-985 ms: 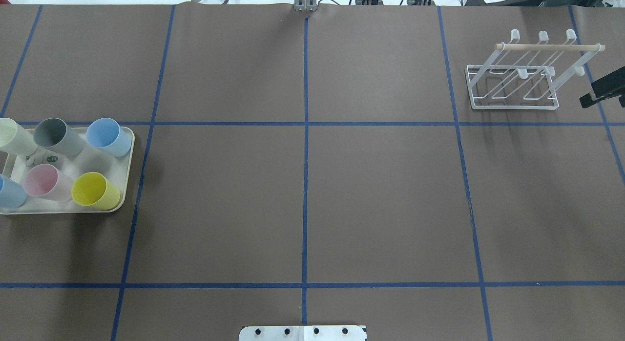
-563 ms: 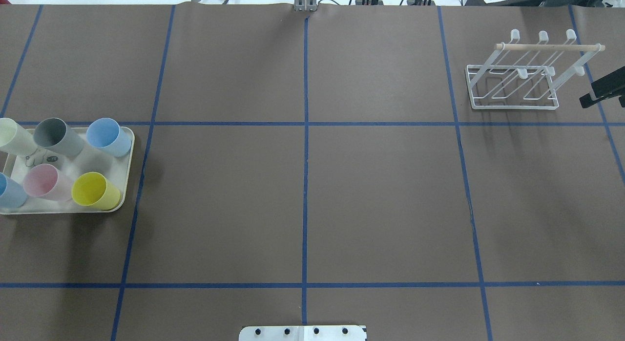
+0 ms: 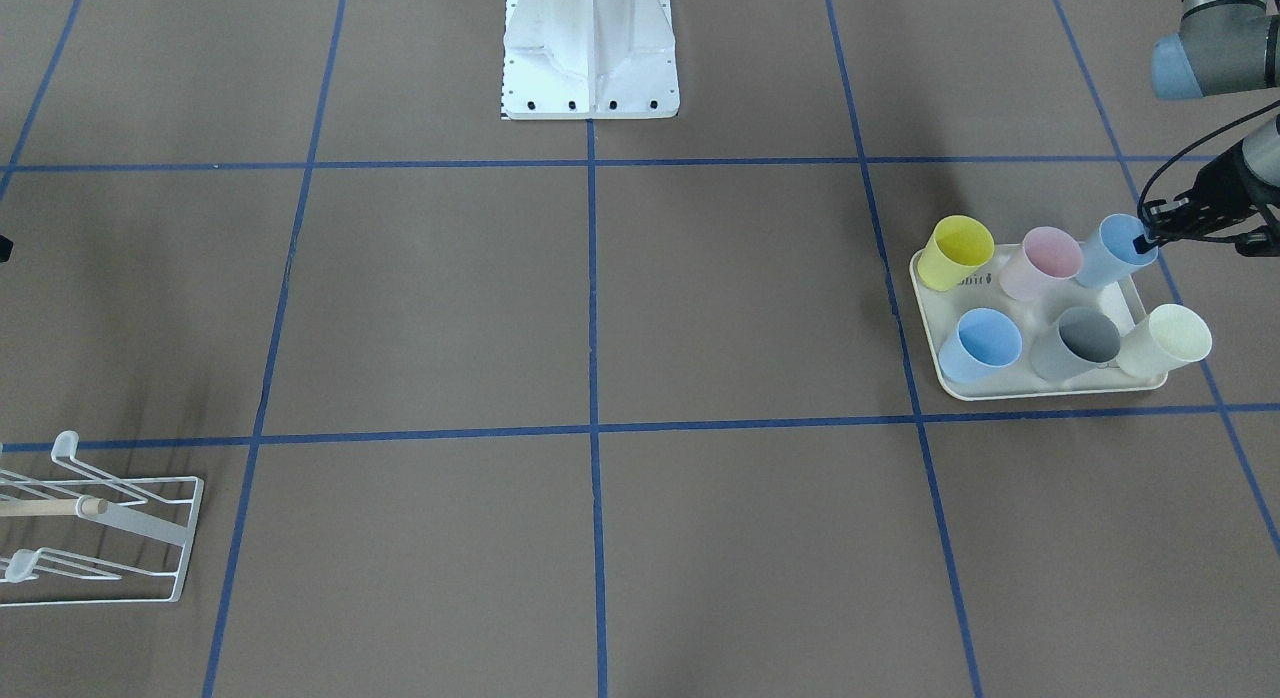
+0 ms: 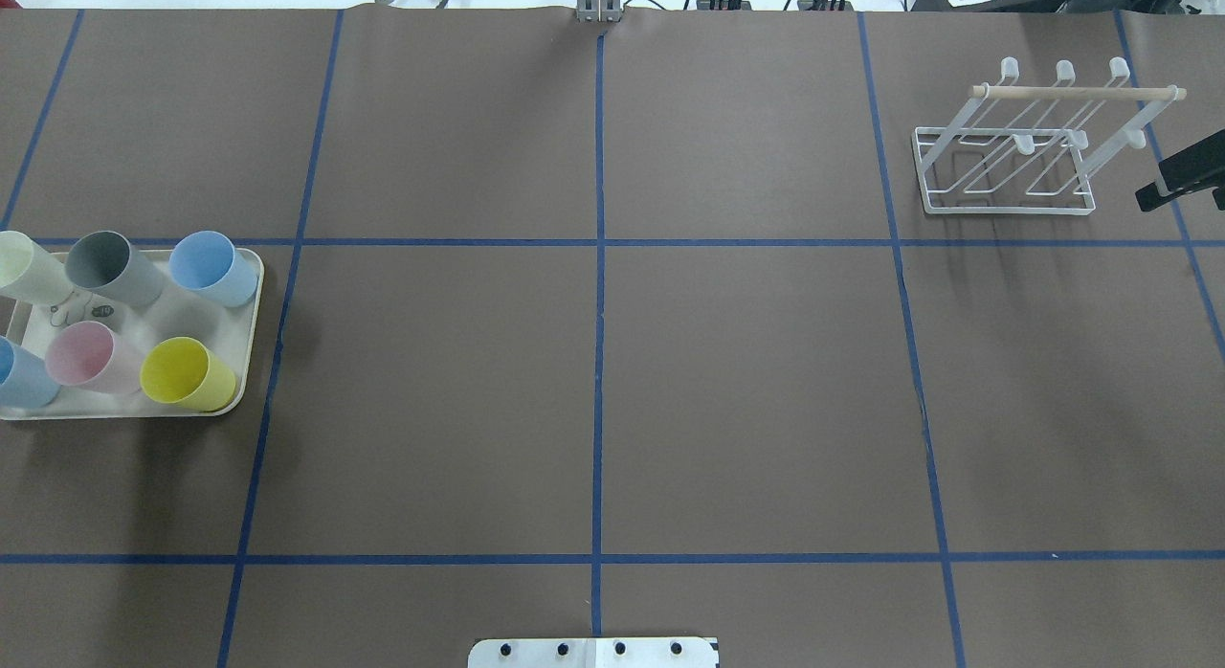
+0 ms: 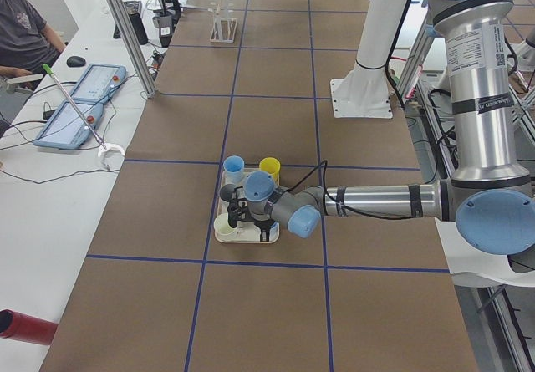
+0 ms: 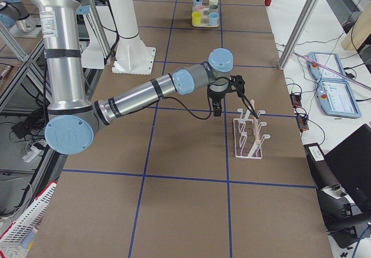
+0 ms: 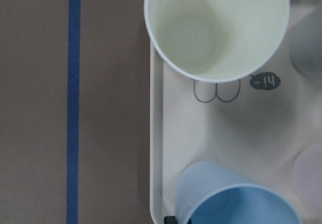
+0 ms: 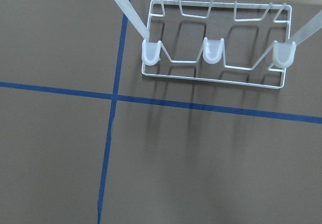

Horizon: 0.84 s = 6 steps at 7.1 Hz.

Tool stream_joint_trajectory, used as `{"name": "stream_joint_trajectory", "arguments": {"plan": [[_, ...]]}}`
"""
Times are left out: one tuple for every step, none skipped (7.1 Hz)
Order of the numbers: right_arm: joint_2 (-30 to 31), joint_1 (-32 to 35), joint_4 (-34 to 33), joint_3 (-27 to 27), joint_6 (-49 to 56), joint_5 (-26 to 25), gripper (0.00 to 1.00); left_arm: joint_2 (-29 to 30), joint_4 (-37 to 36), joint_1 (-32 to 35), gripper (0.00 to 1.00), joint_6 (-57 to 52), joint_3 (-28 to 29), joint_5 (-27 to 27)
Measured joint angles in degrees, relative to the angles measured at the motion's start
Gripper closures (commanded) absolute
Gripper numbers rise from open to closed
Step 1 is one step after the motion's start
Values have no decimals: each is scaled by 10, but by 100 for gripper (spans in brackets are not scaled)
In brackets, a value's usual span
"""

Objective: Transfer IKEA cup to right arm and place on rack

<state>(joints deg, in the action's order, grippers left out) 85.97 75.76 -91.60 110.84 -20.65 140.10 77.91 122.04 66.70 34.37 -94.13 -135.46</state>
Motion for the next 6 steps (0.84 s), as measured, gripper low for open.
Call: {"name": "stream_joint_trajectory", "arguments": {"plan": [[0,0,0,-1,0,0,0,-8,-1,7,100,0,-9,-1],[0,0,0,-1,0,0,0,-12,-1,22,100,-3,-14,0],[0,0,0,0,0,0,0,-18,-1,46,100,-18,-16,0],[0,0,0,2,-1,0,0,-23,-1,79,100,-47,-17,2],[-1,0,4,2,-1,-1,0,-20,-2,113,100,-69,-17,4],[-2,0,18,1,-1,-1,0,-3,-9,139,100,-77,-17,5]]}}
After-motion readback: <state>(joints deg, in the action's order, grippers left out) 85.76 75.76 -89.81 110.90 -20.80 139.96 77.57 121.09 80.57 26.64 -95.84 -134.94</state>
